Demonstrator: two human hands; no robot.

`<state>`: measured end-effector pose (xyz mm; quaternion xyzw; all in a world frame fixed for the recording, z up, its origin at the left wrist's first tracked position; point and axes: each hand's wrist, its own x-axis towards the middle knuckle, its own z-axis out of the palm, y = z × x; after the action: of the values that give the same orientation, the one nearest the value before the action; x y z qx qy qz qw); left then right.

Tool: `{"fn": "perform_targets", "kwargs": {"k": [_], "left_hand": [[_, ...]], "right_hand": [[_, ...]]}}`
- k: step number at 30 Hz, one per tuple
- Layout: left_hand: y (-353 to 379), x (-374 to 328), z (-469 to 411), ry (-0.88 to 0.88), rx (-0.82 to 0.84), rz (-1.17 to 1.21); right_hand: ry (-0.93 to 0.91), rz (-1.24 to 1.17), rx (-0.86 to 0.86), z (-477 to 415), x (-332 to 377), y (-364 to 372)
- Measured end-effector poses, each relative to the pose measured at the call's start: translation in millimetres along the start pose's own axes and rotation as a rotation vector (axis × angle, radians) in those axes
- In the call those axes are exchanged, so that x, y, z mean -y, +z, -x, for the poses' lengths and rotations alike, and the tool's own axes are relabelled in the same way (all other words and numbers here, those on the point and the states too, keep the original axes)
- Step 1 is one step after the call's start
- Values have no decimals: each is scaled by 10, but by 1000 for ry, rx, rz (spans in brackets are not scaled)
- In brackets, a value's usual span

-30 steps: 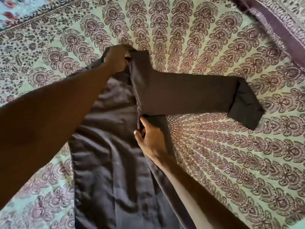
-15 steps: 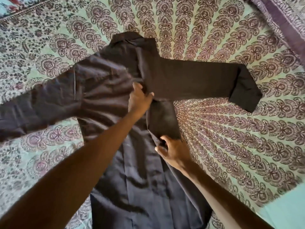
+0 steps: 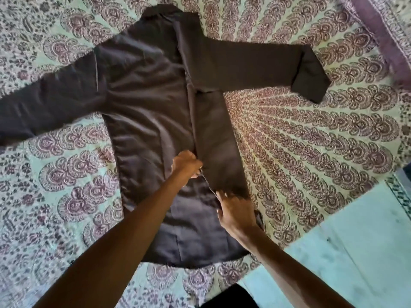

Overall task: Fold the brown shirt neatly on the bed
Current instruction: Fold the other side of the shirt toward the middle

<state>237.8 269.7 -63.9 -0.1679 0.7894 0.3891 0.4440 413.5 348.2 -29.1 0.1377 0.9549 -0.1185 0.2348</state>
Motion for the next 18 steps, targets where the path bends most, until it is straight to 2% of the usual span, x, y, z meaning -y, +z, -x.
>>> {"fn": "perform_targets", "kwargs": {"k": [5, 12, 15, 18], "left_hand": [[144, 474, 313, 18, 101, 31], [336, 946, 524, 25, 146, 25], [402, 1094, 569, -4, 170, 54], [449, 1204, 626, 23, 183, 98]], "right_hand": [[36, 10, -74, 473, 67, 246], [102, 16, -178, 850, 180, 585], [243, -11, -161, 976, 48, 683], [377, -70, -214, 1084, -194, 802]]}}
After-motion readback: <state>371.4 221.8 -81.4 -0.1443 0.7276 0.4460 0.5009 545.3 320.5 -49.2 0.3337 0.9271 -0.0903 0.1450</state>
